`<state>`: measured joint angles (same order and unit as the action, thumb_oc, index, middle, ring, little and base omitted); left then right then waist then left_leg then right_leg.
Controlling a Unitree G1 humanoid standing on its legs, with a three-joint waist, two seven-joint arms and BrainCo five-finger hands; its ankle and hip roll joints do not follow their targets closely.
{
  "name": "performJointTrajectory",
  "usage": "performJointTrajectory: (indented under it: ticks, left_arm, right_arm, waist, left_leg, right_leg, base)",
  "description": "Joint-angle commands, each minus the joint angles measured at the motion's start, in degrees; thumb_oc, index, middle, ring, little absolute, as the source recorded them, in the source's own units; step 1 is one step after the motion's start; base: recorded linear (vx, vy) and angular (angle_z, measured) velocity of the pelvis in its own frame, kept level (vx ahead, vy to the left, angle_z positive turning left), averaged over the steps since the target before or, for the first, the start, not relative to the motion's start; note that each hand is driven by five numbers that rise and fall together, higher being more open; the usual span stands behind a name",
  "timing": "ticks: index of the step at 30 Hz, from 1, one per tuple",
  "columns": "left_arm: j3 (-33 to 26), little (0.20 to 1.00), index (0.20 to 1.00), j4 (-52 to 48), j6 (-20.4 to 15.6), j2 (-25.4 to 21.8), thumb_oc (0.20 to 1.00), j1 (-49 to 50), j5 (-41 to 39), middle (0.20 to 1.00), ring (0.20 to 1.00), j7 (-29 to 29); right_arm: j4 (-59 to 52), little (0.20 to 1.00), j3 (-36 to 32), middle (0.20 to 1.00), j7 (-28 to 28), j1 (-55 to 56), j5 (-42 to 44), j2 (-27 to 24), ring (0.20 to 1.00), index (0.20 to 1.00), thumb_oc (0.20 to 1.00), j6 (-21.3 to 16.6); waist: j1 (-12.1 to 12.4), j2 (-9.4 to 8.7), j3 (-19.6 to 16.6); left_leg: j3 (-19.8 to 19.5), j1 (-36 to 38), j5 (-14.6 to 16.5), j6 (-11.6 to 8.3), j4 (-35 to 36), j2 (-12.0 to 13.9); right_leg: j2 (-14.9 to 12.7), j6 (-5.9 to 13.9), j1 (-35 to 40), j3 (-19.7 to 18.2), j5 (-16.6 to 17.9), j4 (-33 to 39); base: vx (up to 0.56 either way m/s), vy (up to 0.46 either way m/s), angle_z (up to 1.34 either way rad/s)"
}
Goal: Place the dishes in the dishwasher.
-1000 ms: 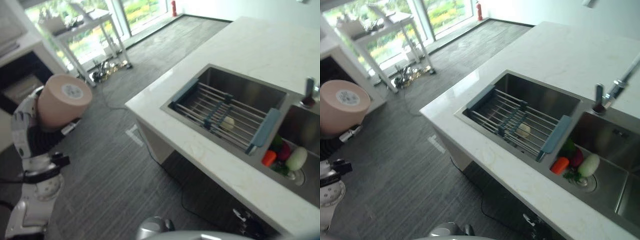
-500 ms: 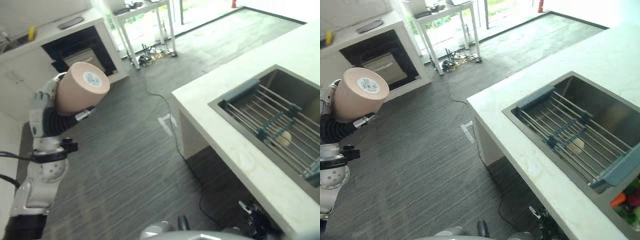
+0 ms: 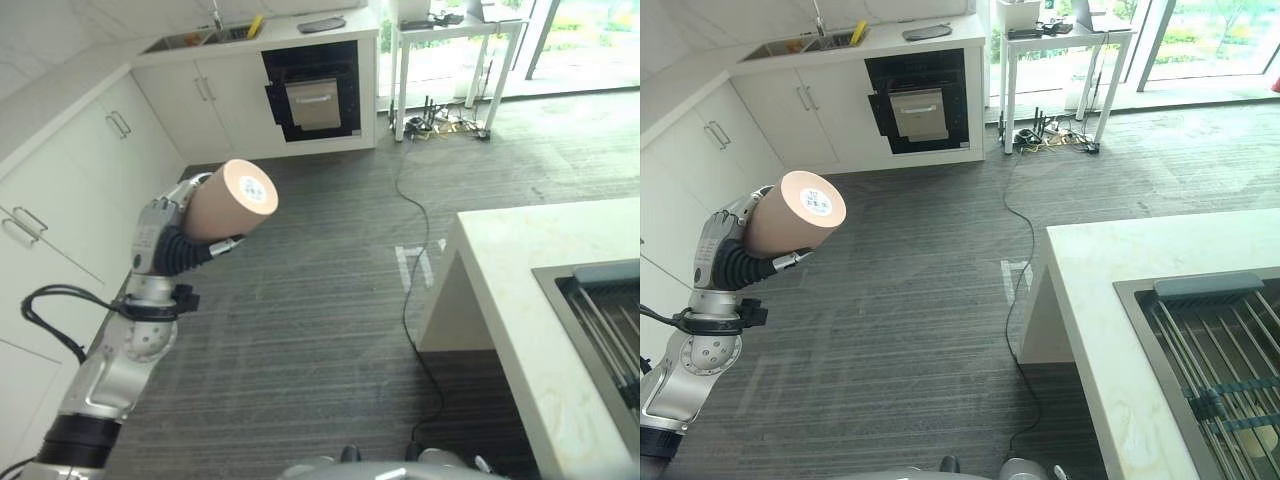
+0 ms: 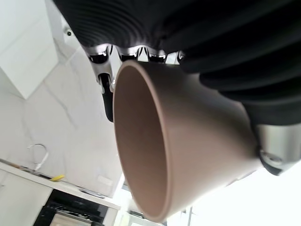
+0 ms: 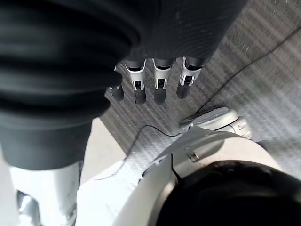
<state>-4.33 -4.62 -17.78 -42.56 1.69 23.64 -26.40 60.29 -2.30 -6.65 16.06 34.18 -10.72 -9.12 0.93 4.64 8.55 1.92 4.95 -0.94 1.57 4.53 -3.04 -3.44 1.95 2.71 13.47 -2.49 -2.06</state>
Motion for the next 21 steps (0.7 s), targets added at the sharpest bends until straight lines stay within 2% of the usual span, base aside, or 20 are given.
performJointTrajectory:
  ticks: [1, 2, 4, 6, 10, 11, 12, 14, 19, 21]
  left_arm:
    - [-4.9, 0.2, 0.2, -4.4, -1.5, -2.5, 0.2, -3.9, -2.0, 0.2, 0.2, 0.0]
    - [-4.7, 0.2, 0.2, -4.4, -2.5, -2.4, 0.2, -4.6, -2.5, 0.2, 0.2, 0.9]
    - [-4.1, 0.2, 0.2, -4.4, -3.1, -2.3, 0.2, -6.0, -2.7, 0.2, 0.2, 2.1]
    - [-3.2, 0.2, 0.2, -4.1, -2.6, -2.0, 0.2, -7.1, -2.0, 0.2, 0.2, 1.9]
    - [-4.0, 0.2, 0.2, -3.7, -2.4, -2.5, 0.2, -6.2, -2.1, 0.2, 0.2, 1.7]
    - [-4.3, 0.2, 0.2, -3.6, -2.9, -2.6, 0.2, -5.9, -2.3, 0.2, 0.2, 1.8]
    - [-4.6, 0.2, 0.2, -3.7, -3.5, -2.7, 0.2, -5.7, -2.7, 0.2, 0.2, 2.8]
    - [-4.0, 0.2, 0.2, -3.5, -3.7, -2.5, 0.2, -6.2, -2.4, 0.2, 0.2, 3.0]
    - [-2.6, 0.2, 0.2, -2.7, -3.1, -2.3, 0.2, -7.5, -2.1, 0.2, 0.2, 2.3]
    - [-2.4, 0.2, 0.2, -2.5, -3.5, -2.9, 0.2, -8.1, -2.2, 0.2, 0.2, 2.0]
  right_arm:
    - [-0.9, 1.0, 2.2, 1.0, -2.3, -11.8, -1.6, -6.8, 1.0, 1.0, 1.0, -0.5]
    - [-1.1, 1.0, 1.7, 1.0, -1.9, -11.3, -0.9, -6.9, 1.0, 1.0, 1.0, -0.9]
    - [-1.3, 1.0, 1.0, 1.0, -1.1, -10.5, -0.1, -7.0, 1.0, 1.0, 1.0, -1.7]
    - [-1.4, 1.0, 0.2, 1.0, -0.8, -10.3, 0.6, -7.1, 1.0, 1.0, 1.0, -1.7]
    - [0.5, 1.0, -0.9, 1.0, -2.4, -10.9, 0.4, -7.5, 1.0, 1.0, 1.0, -1.8]
    - [0.9, 1.0, -1.1, 1.0, -2.8, -10.9, 0.3, -7.6, 1.0, 1.0, 1.0, -2.0]
    - [1.8, 1.0, -1.7, 1.0, -3.2, -10.5, 0.6, -7.6, 1.0, 1.0, 1.0, -2.7]
    - [2.0, 1.0, -1.8, 1.0, -3.1, -10.3, 1.4, -7.6, 1.0, 1.0, 1.0, -3.1]
    - [1.9, 1.0, -1.8, 1.0, -2.0, -9.9, 1.8, -7.1, 1.0, 1.0, 1.0, -3.3]
    - [1.5, 1.0, -1.0, 1.0, -1.1, -9.5, 1.3, -5.6, 1.0, 1.0, 1.0, -3.6]
  waist:
    - [1.4, -1.94, 1.6]
    - [0.8, -2.04, 1.6]
    - [-0.7, -2.31, 1.9]
    - [-1.6, -2.44, 2.1]
    - [-0.7, -2.37, 2.0]
    - [-0.7, -2.29, 1.8]
    - [-1.2, -1.95, 1.1]
    - [-1.8, -1.71, 0.8]
    - [-2.5, -0.58, 0.4]
    - [-2.3, -0.31, -0.1]
  left_leg:
    - [10.9, 0.1, 1.9, -6.02, -6.4, 5.9]
    - [14.3, 0.0, 1.9, -7.08, -7.1, 7.4]
    - [20.0, -0.1, 1.5, -7.51, -8.4, 9.7]
    - [20.1, -0.3, 2.6, -7.46, -10.5, 10.9]
    - [15.6, -0.2, 4.1, -7.39, -12.0, 10.8]
    - [15.6, 0.1, 3.9, -7.55, -11.7, 11.1]
    - [16.6, 0.6, 1.7, -8.63, -10.5, 13.0]
    - [17.4, 1.0, 0.9, -9.04, -9.8, 13.7]
    - [17.4, 3.2, 1.9, -8.39, -6.9, 11.3]
    - [17.4, 4.7, 2.0, -7.53, -4.1, 9.5]
  right_leg:
    - [-1.5, 3.99, 5.3, 5.4, 0.5, 1.6]
    - [-1.9, 4.51, 6.3, 6.7, 0.1, 2.3]
    - [-3.0, 4.69, 6.8, 9.6, 0.6, 2.6]
    - [-3.6, 4.55, 6.1, 10.4, 0.4, 1.6]
    - [-3.6, 3.89, 5.7, 8.5, -0.3, 0.9]
    - [-3.6, 3.83, 5.9, 8.5, -0.3, 1.1]
    - [-3.9, 3.85, 6.2, 8.8, -0.3, 1.5]
    - [-4.3, 4.0, 6.2, 9.0, -0.3, 1.4]
    - [-6.6, 5.25, 6.4, 8.9, 0.0, 0.3]
    - [-8.2, 6.79, 6.5, 9.3, 1.2, 0.1]
  base:
    - [-0.06, -0.105, 0.47]
    - [-0.04, -0.042, 0.39]
    - [-0.08, -0.005, 0.9]
    - [-0.1, 0.049, 1.55]
    - [-0.01, 0.086, 0.64]
    - [0.02, 0.246, 0.31]
    - [0.03, 0.226, 0.07]
    - [0.03, 0.278, 0.03]
    - [0.02, 0.304, -0.02]
    - [-0.02, 0.334, -0.05]
